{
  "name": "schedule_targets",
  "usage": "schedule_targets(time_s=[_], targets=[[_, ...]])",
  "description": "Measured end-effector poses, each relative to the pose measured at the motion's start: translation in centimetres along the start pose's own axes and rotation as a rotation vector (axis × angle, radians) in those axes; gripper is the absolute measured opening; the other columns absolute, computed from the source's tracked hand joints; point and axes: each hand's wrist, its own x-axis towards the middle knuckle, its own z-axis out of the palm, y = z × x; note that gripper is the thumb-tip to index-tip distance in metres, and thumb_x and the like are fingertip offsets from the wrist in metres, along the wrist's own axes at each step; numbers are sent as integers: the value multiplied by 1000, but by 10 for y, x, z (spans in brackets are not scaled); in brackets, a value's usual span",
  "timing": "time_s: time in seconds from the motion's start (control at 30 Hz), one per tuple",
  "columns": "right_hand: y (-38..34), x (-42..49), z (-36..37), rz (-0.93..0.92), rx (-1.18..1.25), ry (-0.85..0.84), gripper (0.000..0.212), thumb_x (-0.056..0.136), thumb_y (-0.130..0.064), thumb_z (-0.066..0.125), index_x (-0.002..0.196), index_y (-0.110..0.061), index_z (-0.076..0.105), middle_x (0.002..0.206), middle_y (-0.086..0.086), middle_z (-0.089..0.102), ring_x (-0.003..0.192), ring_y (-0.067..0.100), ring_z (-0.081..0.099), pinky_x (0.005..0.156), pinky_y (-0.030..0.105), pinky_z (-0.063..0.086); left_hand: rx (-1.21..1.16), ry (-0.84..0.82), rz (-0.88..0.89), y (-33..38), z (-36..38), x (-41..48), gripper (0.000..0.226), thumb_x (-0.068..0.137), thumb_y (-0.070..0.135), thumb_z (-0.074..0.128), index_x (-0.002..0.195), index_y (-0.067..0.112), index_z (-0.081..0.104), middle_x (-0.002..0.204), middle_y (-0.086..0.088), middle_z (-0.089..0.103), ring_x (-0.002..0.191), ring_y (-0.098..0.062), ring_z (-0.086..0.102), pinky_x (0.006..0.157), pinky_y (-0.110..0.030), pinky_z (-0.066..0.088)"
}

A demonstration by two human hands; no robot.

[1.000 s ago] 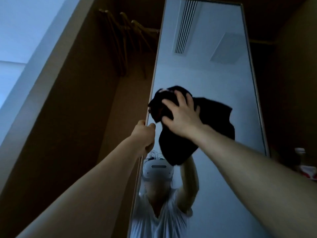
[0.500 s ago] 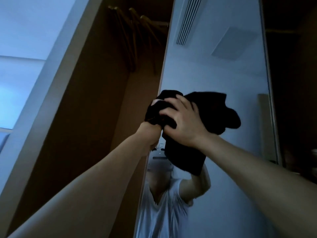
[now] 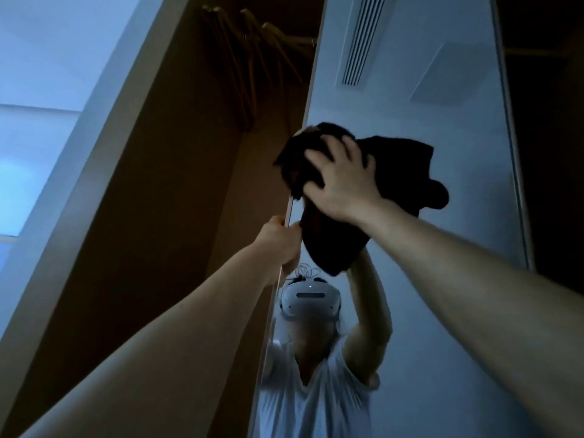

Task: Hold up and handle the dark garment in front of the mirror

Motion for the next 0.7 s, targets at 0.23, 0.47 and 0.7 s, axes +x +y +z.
schedule_targets(time_s=[0.23, 0.47, 0.7], targets=[[18, -23, 10, -105, -60, 23, 55, 93, -45, 39, 145, -32, 28, 157, -1, 10, 144, 26, 1, 111, 57, 5, -10, 53, 47, -5, 4, 8, 32, 95, 25, 48, 124, 10, 49, 91, -16, 67, 82, -30, 64, 84, -41, 54], [34, 6, -5, 90, 6, 33, 55, 94, -43, 41, 145, -29, 27, 158, 3, 8, 144, 31, -1, 112, 60, 6, -25, 17, -5, -3, 1, 2, 40, 97, 28, 48, 134, 13, 44, 71, -14, 64, 66, -26, 60, 68, -41, 53], [14, -136, 33, -199, 30, 70, 51, 87, -46, 38, 135, -29, 44, 152, 4, 26, 143, 29, 8, 109, 60, 8, 27, 76, 73, 1, 3, -2, 39, 97, 13, 49, 135, 7, 46, 128, -19, 56, 110, -36, 59, 93, -47, 51]])
